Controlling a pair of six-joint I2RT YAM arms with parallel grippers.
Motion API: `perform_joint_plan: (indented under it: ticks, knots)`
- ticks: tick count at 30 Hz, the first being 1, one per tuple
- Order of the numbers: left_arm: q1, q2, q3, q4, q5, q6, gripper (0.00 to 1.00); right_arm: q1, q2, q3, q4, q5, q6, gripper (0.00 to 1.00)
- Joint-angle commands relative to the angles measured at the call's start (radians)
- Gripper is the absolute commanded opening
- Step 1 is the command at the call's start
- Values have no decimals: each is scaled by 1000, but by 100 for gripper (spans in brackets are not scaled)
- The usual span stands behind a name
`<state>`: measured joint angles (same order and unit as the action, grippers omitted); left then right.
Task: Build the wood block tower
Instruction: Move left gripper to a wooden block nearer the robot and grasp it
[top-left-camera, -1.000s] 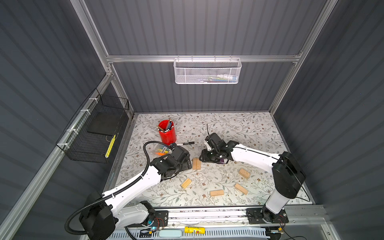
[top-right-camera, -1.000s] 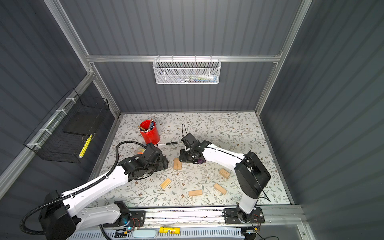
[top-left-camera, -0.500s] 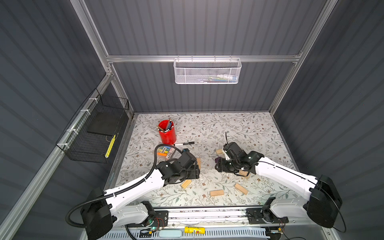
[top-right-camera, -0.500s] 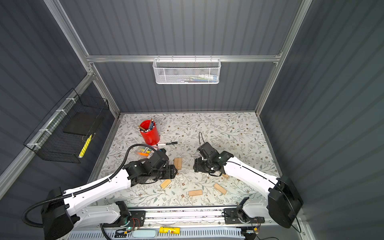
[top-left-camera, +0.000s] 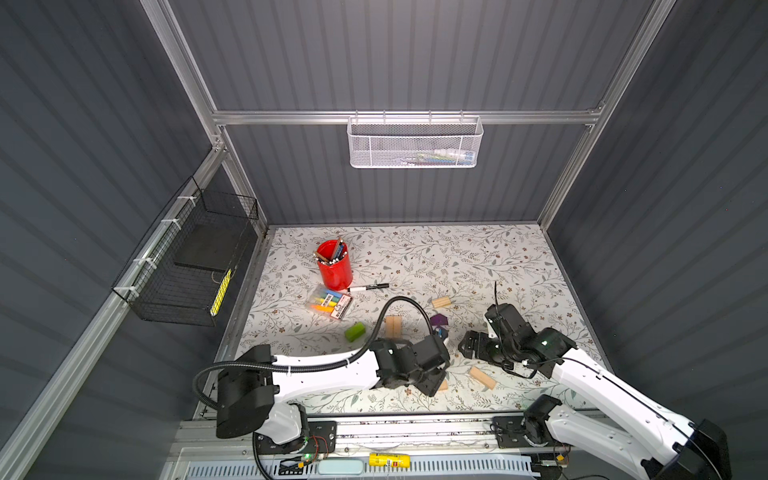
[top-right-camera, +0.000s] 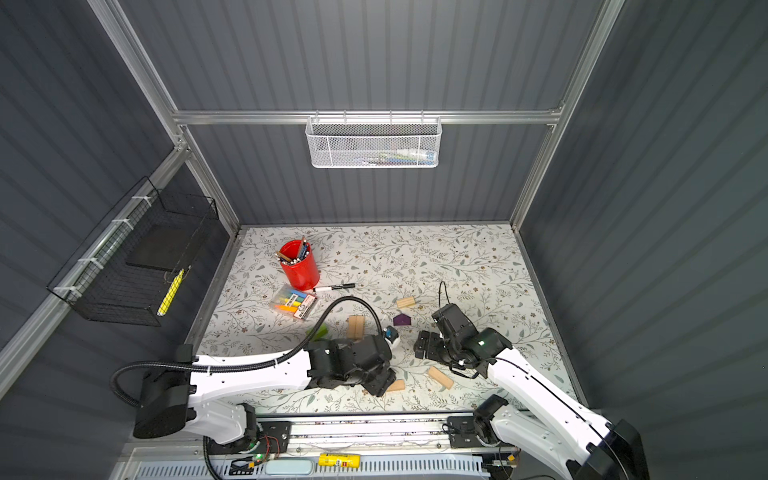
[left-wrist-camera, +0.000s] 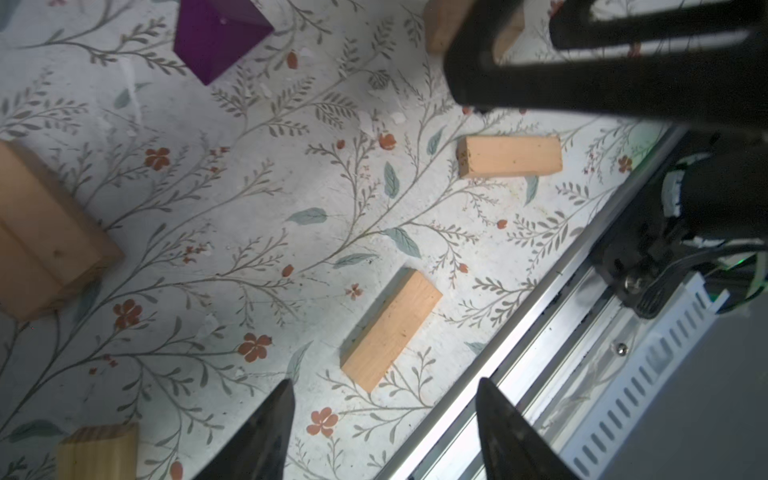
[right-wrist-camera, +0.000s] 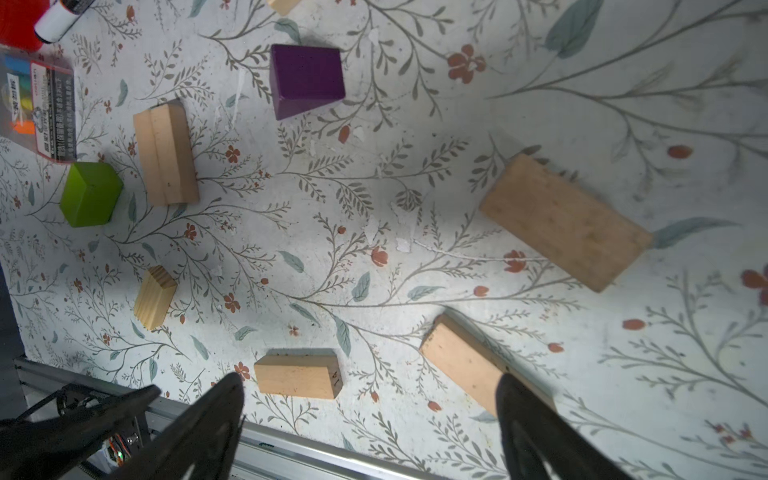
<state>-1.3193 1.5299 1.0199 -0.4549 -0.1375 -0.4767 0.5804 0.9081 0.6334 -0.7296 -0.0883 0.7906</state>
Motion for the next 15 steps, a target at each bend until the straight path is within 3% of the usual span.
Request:
perform_joint_plan:
  ticks: [1, 15]
  knots:
    - [-31, 42, 0, 37, 0, 118, 69, -25, -21, -33, -27, -13, 18, 99]
    - [-46, 207, 19, 84, -45, 264, 70, -179, -22, 28, -103, -40, -65, 99]
